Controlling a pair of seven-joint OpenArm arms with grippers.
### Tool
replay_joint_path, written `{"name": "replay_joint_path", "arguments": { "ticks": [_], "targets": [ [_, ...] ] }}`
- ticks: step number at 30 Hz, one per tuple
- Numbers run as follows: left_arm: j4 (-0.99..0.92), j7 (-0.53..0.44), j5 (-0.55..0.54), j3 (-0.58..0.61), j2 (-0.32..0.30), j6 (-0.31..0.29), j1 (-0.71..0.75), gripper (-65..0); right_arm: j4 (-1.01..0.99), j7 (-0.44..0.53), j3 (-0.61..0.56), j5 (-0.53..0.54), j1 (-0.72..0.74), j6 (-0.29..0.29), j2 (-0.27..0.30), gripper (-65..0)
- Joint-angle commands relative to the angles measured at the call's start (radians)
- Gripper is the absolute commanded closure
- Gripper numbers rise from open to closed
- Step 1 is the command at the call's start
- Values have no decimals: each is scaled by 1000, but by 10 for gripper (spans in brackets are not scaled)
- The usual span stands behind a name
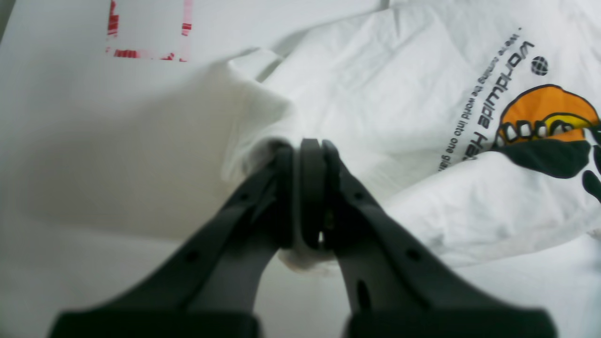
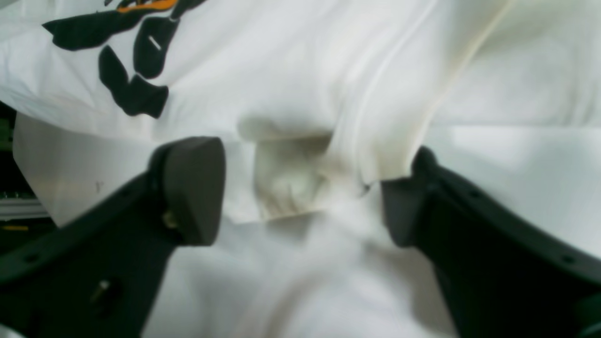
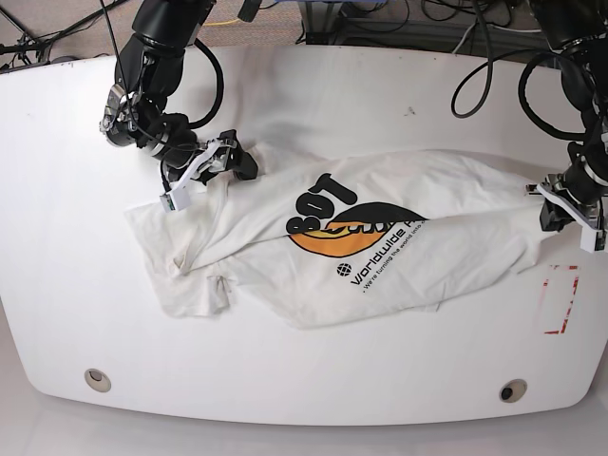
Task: Fold the T-shirt properly
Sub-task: 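Release the right gripper and move it to the shirt's collar corner, then grasp the shirt corner with the right gripper and tug it outward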
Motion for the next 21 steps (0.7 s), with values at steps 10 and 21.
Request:
{"name": "replay_joint_path", "arguments": {
  "ticks": [10, 21],
  "targets": [
    [19, -22, -7, 68, -61, -1, 8, -11, 10, -17, -21, -8, -5, -2, 6, -116],
    [19, -22, -7, 80, -64, -1, 13, -11, 10, -17, -19, -7, -7, -2, -3, -128]
  ]
}}
